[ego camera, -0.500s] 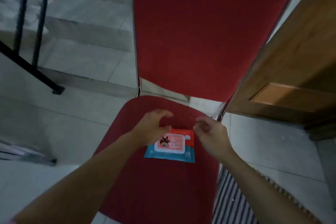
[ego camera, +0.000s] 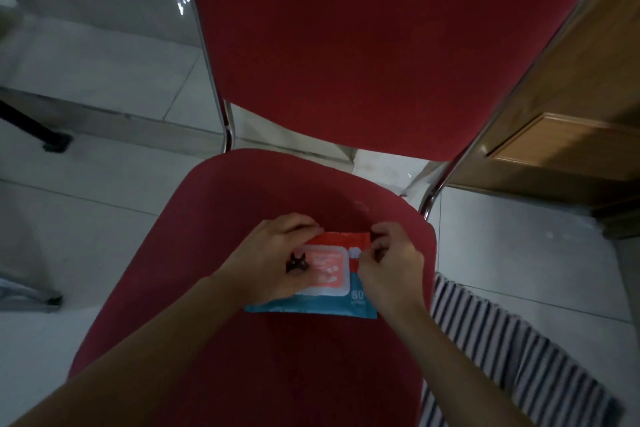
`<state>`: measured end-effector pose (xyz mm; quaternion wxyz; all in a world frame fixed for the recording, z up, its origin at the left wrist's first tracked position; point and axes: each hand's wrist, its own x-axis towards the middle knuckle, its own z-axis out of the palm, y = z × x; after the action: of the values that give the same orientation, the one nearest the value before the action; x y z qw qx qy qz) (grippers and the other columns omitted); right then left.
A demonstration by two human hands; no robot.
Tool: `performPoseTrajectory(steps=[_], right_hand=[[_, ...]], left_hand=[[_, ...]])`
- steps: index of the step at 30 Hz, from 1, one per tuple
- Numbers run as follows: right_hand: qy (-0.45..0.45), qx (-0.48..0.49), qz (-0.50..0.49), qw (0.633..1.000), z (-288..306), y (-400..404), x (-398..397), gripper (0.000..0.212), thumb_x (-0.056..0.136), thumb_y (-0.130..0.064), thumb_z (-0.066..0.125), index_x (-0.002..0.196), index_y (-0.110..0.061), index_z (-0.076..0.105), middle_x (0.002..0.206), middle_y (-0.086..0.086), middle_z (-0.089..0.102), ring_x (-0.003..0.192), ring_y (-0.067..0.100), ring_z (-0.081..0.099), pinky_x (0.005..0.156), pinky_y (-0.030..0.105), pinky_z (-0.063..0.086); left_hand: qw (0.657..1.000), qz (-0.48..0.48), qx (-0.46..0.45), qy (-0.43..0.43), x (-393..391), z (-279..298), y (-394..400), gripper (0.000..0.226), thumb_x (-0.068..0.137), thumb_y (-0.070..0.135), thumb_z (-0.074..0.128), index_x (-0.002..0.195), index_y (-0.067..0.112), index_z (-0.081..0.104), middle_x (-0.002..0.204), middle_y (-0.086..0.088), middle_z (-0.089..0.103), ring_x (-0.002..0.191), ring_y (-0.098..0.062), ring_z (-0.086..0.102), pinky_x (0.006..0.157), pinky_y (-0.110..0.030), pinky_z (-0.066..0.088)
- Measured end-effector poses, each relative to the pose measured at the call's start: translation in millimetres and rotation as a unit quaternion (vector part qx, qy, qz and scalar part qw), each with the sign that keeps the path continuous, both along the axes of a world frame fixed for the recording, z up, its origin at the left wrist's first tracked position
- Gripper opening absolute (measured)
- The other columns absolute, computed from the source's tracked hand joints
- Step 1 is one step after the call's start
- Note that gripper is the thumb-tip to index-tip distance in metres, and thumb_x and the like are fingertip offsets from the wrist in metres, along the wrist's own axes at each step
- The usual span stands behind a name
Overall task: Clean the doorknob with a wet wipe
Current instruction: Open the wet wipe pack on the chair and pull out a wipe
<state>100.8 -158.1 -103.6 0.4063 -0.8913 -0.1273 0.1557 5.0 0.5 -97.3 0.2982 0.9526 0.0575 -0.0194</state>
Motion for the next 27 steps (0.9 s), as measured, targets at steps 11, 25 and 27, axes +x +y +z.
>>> performPoseTrajectory(steps=[11, 25, 27], right_hand=[[-0.136, -0.015, 0.0, 0.991, -3, -22, 19, 0.018, 0.072, 0.015, 0.056, 0.081, -0.001, 0.058, 0.096, 0.018, 0.053, 0.088, 0.027, 0.053, 0.076, 0.035, 0.047], [-0.199, -0.033, 0.118, 0.972, -12, -49, -16, 0.041, 0.073, 0.009, 0.061, 0.113, 0.0, 0.059, 0.118, 0.015, 0.064, 0.108, 0.027, 0.06, 0.094, 0.039, 0.044], [-0.195, -0.032, 0.116, 0.973, -11, -49, -16, 0.048, 0.068, 0.013, 0.067, 0.114, -0.001, 0.059, 0.118, 0.013, 0.064, 0.107, 0.026, 0.061, 0.094, 0.036, 0.04]], left_hand=[[0.997, -0.08, 0.012, -0.011, 41, 11, -17, 0.052, 0.072, 0.039, 0.073, 0.114, 0.011, 0.062, 0.117, -0.005, 0.057, 0.11, -0.018, 0.05, 0.092, -0.038, 0.045], [0.985, -0.087, 0.125, -0.087, 36, 9, -38, 0.031, 0.087, 0.025, 0.046, 0.093, 0.003, 0.067, 0.085, -0.014, 0.069, 0.073, -0.029, 0.066, 0.053, -0.037, 0.056], [0.995, -0.023, 0.069, -0.072, 45, 13, -39, 0.034, 0.09, 0.025, 0.037, 0.096, 0.003, 0.062, 0.084, -0.014, 0.069, 0.072, -0.031, 0.064, 0.059, -0.039, 0.055]])
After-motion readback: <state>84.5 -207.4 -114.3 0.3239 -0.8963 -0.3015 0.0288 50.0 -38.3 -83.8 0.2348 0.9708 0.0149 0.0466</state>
